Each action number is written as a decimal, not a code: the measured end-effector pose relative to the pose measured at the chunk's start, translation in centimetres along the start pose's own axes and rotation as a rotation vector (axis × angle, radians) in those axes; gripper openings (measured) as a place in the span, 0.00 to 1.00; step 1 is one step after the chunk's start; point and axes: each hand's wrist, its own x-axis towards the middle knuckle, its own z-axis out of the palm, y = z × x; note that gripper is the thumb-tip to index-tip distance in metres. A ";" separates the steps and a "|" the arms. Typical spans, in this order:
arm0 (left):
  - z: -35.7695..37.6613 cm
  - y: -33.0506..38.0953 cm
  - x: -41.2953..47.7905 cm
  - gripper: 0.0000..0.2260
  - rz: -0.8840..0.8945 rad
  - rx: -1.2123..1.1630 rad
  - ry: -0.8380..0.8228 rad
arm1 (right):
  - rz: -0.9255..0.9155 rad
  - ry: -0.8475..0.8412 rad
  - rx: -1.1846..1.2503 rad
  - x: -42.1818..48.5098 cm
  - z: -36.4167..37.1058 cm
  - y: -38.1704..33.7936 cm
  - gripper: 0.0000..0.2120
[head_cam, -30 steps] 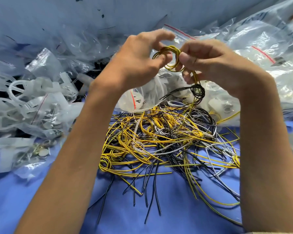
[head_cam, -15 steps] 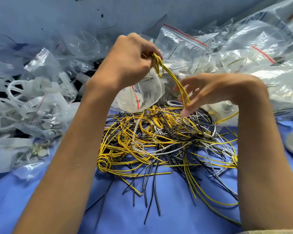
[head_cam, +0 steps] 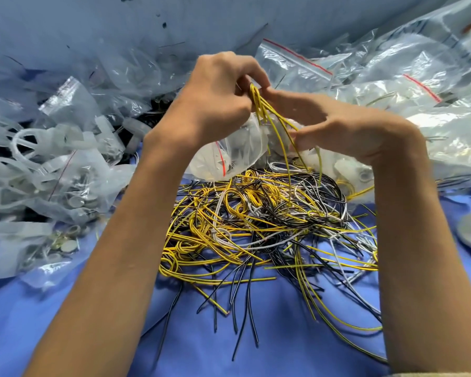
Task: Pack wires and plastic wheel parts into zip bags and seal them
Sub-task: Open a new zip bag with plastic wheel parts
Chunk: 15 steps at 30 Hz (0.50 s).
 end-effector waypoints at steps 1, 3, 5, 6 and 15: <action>0.0 0.1 -0.1 0.15 -0.006 -0.023 0.006 | -0.020 0.020 0.047 0.1 0.2 -0.2 0.39; -0.1 0.3 -0.2 0.15 -0.011 -0.059 0.027 | -0.008 0.097 0.182 -0.2 0.3 -0.2 0.35; 0.0 0.5 -0.2 0.14 -0.005 -0.072 0.061 | -0.048 0.175 0.191 -1.2 0.1 0.4 0.23; 0.1 0.6 -0.2 0.13 0.002 -0.069 0.079 | -0.078 0.224 0.205 -1.2 0.1 0.5 0.19; 0.6 0.8 -0.2 0.11 -0.015 -0.071 0.100 | 0.059 0.183 -0.016 0.9 0.4 0.2 0.23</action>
